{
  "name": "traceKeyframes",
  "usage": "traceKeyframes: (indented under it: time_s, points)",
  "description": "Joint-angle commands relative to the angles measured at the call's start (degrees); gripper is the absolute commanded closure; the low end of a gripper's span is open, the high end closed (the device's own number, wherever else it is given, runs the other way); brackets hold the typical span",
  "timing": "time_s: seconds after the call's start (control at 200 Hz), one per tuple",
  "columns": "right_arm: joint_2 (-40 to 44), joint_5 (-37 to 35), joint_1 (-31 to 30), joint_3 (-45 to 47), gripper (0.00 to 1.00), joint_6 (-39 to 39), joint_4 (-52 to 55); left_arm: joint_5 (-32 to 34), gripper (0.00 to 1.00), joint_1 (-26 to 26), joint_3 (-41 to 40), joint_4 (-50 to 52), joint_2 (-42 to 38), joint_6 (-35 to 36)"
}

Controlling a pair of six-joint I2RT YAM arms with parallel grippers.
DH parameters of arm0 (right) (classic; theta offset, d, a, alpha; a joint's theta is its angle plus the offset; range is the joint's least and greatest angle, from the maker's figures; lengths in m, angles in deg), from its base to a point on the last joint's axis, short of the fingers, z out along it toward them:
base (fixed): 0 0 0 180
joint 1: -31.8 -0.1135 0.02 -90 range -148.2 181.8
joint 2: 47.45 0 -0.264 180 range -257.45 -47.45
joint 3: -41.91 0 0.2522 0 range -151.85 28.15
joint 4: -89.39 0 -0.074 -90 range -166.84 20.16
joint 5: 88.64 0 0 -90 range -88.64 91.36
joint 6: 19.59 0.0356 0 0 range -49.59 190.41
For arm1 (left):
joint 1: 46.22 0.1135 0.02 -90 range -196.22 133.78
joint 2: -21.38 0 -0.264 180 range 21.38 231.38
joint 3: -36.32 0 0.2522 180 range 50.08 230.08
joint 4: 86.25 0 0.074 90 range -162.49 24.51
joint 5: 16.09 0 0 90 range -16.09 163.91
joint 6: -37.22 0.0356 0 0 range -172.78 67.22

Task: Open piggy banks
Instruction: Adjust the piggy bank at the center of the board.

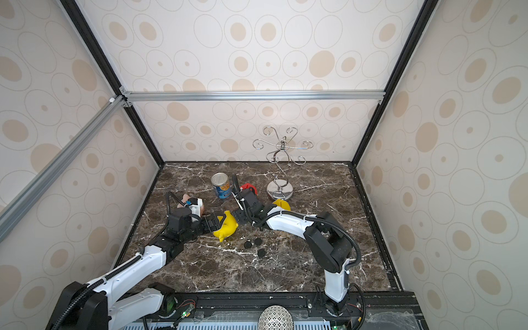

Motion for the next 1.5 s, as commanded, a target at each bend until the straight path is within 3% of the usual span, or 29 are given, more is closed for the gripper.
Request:
traceKeyframes:
  time_s: [0.0, 0.34, 0.475, 0.605, 0.745, 1.005, 1.225, 1.49]
  points:
    - [1.6, -0.6, 0.8, -1.0, 0.16, -1.6, 2.2, 1.7, 0.01, -1.2, 1.0, 1.8, -1.2, -0.2]
    - [7.8, 7.8, 0.8, 10.1, 0.26, 3.6, 0.4, 12.3, 0.08, -3.2, 8.6, 8.4, 6.4, 5.9]
    - [9.4, 11.9, 0.8, 14.5, 0.35, 1.3, -3.4, 12.9, 0.11, -3.5, 10.9, 10.5, 6.0, 7.3]
    - [9.1, 16.7, 0.4, 15.5, 0.37, 5.0, -4.6, 12.3, 0.13, -3.5, 11.1, 11.3, 4.7, 7.4]
    - [8.3, 13.6, -1.4, 15.1, 0.26, 7.6, -6.5, 11.5, 0.12, -3.7, 10.4, 10.8, 2.4, 6.0]
    - [2.7, 11.7, -1.3, 7.3, 0.30, 5.5, -0.1, 9.1, 0.12, -5.1, 3.7, 9.8, -3.4, 1.0]
    - [3.4, 12.1, -1.2, 8.2, 0.31, 4.7, 1.2, 8.6, 0.11, -5.3, 2.1, 12.4, -8.0, 1.1]
    - [2.9, 10.2, -1.0, 8.5, 0.30, 4.5, 0.9, 10.8, 0.07, -5.4, 5.7, 13.0, -4.5, 3.7]
